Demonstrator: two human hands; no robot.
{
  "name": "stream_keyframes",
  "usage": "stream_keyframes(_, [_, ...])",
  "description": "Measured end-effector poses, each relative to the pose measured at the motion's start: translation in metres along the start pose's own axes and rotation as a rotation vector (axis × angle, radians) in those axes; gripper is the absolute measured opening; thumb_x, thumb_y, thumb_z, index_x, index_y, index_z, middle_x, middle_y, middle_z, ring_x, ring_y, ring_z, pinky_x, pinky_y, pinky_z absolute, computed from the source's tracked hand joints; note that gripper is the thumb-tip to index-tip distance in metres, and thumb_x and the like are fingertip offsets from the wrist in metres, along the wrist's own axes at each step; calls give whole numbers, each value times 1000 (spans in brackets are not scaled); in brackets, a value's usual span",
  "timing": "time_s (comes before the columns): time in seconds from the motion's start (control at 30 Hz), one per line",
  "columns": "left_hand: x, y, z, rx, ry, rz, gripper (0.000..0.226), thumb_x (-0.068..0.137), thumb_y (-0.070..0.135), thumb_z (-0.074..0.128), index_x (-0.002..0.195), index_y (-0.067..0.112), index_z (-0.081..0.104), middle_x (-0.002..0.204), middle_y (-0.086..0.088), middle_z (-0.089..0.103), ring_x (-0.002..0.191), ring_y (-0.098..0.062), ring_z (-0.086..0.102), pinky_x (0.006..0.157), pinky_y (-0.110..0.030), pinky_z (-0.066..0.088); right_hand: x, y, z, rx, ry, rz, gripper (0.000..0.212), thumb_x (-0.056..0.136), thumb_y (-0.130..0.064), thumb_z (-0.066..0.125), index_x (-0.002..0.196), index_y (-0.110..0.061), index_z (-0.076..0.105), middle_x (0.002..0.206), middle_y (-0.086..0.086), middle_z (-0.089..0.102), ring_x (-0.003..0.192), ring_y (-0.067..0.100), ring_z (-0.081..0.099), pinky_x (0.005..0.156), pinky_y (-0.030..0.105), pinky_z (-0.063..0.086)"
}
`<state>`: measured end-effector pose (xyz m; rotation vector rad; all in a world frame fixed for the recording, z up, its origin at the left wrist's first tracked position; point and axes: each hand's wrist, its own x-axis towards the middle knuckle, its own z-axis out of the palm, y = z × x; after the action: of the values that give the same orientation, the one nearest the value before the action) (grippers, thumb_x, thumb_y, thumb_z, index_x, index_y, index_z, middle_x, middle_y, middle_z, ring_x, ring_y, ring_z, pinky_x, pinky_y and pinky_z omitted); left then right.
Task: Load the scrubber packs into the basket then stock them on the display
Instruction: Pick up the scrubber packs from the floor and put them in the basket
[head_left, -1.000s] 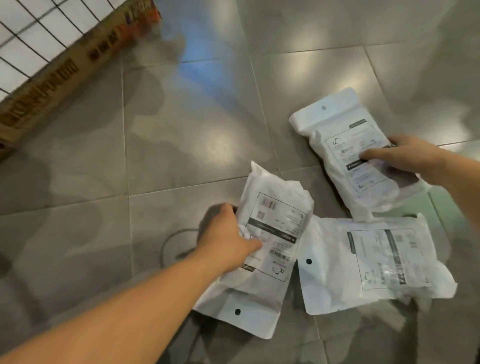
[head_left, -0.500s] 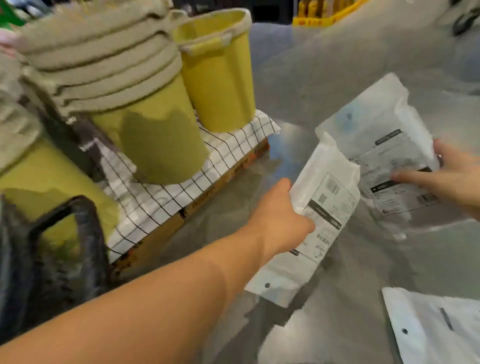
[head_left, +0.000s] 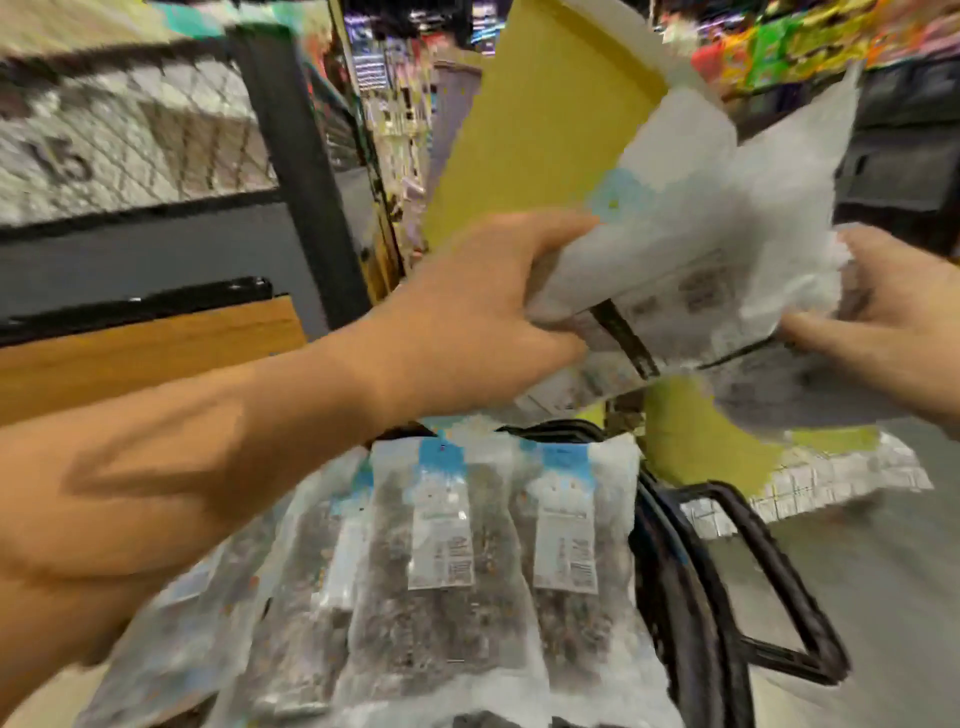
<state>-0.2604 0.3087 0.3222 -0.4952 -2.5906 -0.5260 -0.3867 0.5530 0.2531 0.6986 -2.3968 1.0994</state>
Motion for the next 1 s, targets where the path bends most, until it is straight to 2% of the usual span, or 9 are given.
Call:
stream_keyframes(0.07, [-40, -32, -31, 47, 17, -34, 51, 72, 21, 71, 122, 26, 64, 106, 16, 68, 98, 3, 60, 83, -14, 45, 2, -52, 22, -84, -83, -24, 45, 75, -50, 73, 116, -37, 57, 109, 5, 70, 104, 34, 65, 90, 49, 51])
stream_keyframes(0.13, [-82, -64, -49, 84, 13, -69, 55, 71, 21, 70, 123, 34, 62, 108, 20, 68, 98, 7, 62, 86, -18, 48, -4, -87, 53, -120, -147, -50, 39, 82, -31, 72, 117, -26, 57, 100, 0, 63, 98, 31, 64, 77, 39, 45])
stream_keyframes(0.27, [-150, -112, -50, 247, -6, 46, 57, 74, 18, 63, 126, 39, 54, 119, 23, 65, 108, -3, 63, 83, -38, 56, -33, -109, 102, -325, -293, -163, 47, 81, -54, 59, 124, -35, 50, 87, -6, 63, 82, 26, 58, 61, 38, 46])
stream_keyframes(0.37, [-188, -141, -34, 374, -49, 174, 57, 76, 11, 56, 127, 35, 55, 131, 12, 64, 118, -13, 61, 89, -39, 53, -55, -111, 134, -498, -259, -290, 40, 87, -41, 70, 122, -35, 50, 78, -18, 54, 79, 16, 49, 52, 29, 32])
stream_keyframes(0.43, [-211, -162, -21, 425, -208, 139, 72, 69, 15, 55, 136, 40, 49, 142, 15, 55, 129, -12, 52, 99, -36, 41, -73, -106, 152, -594, -276, -380, 45, 78, -40, 77, 118, -34, 55, 94, -15, 69, 82, 19, 61, 53, 28, 42])
stream_keyframes(0.53, [-239, -187, -5, 351, -438, 24, 94, 65, 36, 65, 149, 51, 27, 155, 29, 30, 146, -1, 25, 116, -29, 15, -90, -92, 168, -694, -365, -474, 57, 73, -49, 72, 125, -32, 57, 119, -6, 70, 96, 23, 68, 64, 38, 59])
stream_keyframes(0.67, [-244, -197, -3, 206, -455, 32, 69, 89, 69, 40, 151, 57, 11, 160, 35, 5, 151, 2, 0, 119, -34, -4, -95, -91, 169, -757, -475, -426, 60, 86, -57, 41, 139, -33, 53, 133, 0, 64, 107, 27, 65, 73, 42, 59])
stream_keyframes(0.87, [-216, -214, 4, -2, -504, 13, 46, 92, 67, 34, 138, 62, 35, 156, 37, 18, 149, 6, 9, 121, -44, -1, -80, -112, 180, -693, -674, -230, 85, 78, -74, -4, 155, -42, 13, 129, -2, 35, 121, 23, 44, 95, 38, 45])
stream_keyframes(1.0, [-200, -195, -3, 21, -397, -26, 44, 89, 77, 31, 116, 54, 57, 143, 35, 42, 136, 7, 38, 113, -34, 26, -70, -107, 170, -485, -662, -228, 70, 90, -65, 7, 151, -40, 30, 111, -1, 41, 106, 22, 43, 91, 38, 43])
